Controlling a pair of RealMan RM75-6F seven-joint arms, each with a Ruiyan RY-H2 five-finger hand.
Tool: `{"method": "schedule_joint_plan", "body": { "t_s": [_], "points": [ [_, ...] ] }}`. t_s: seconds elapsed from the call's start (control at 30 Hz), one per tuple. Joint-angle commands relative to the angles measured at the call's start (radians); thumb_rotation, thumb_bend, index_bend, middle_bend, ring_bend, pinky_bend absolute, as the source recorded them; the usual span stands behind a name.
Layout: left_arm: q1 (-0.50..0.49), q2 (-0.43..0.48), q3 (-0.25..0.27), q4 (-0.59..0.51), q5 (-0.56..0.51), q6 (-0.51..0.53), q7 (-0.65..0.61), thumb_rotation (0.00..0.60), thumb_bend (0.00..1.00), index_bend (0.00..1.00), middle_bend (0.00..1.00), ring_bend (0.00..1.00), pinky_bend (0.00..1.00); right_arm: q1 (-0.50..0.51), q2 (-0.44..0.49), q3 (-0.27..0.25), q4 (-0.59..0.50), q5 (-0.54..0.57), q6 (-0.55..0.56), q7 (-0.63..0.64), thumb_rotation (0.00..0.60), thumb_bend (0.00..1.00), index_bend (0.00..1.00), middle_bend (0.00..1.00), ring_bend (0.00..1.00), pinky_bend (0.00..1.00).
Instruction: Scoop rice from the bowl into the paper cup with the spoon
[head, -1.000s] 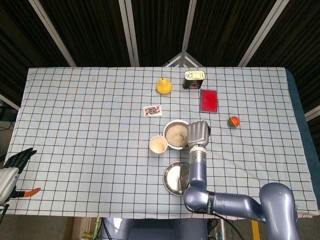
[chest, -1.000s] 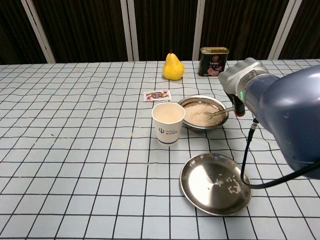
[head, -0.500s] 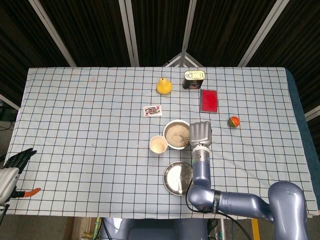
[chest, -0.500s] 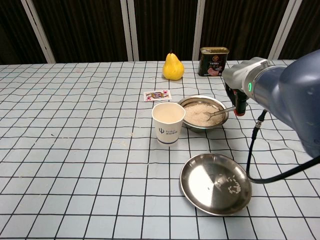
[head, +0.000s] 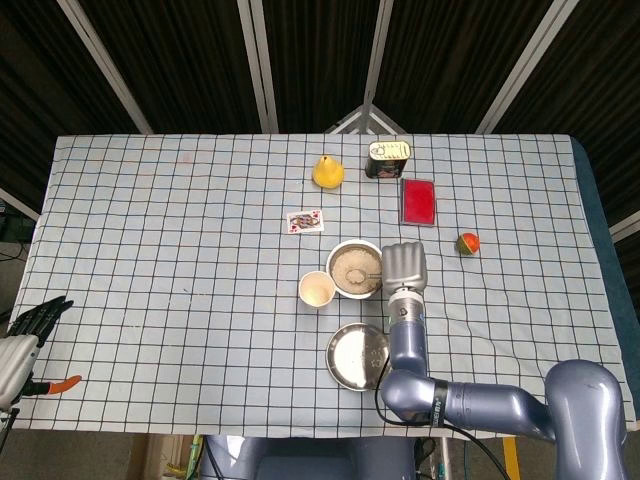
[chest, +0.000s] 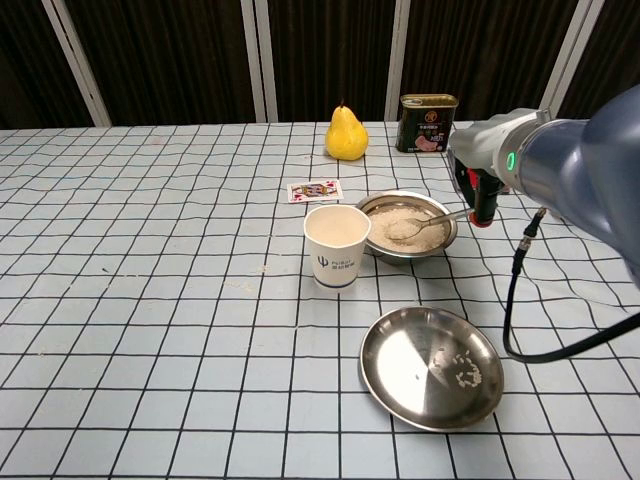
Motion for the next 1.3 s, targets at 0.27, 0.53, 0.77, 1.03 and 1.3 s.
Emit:
{"method": "schedule_joint_plan", "body": {
  "t_s": [0.27, 0.53, 0.77, 1.03, 1.3],
  "points": [
    [0.0, 0.0, 0.0, -0.002, -0.001, -0.001, 0.005, 0.6, 0.02, 0.0, 0.0, 0.0, 0.0, 0.018, 0.032, 0.034, -0.03, 0.089, 0.002, 0.012, 0.6, 0.54, 0.67, 0.96, 1.0, 0.98],
    [-0.001, 0.0, -0.002, -0.002, -0.005, -0.005, 0.007, 0.6, 0.02, 0.0, 0.0, 0.0, 0.0, 0.032, 0.057, 0.052, -0.036, 0.125, -0.018, 0.034, 0.6, 0.54, 0.67, 0.96, 1.0, 0.98],
    [-0.003, 0.0, -0.002, -0.003, -0.006, -0.009, 0.008, 0.6, 0.02, 0.0, 0.0, 0.0, 0.0, 0.051, 0.083, 0.057, -0.046, 0.151, -0.02, 0.045, 0.6, 0.54, 0.68, 0.96, 1.0, 0.98],
    [-0.003, 0.0, -0.002, -0.004, -0.007, -0.009, 0.012, 0.6, 0.02, 0.0, 0.0, 0.0, 0.0, 0.073, 0.103, 0.056, -0.071, 0.167, -0.008, 0.055, 0.6, 0.54, 0.68, 0.96, 1.0, 0.98],
    [-0.002, -0.001, -0.002, -0.004, -0.005, -0.007, 0.014, 0.6, 0.02, 0.0, 0.0, 0.0, 0.0, 0.085, 0.108, 0.057, -0.073, 0.209, -0.019, 0.076, 0.6, 0.54, 0.68, 0.96, 1.0, 0.98]
  ]
}}
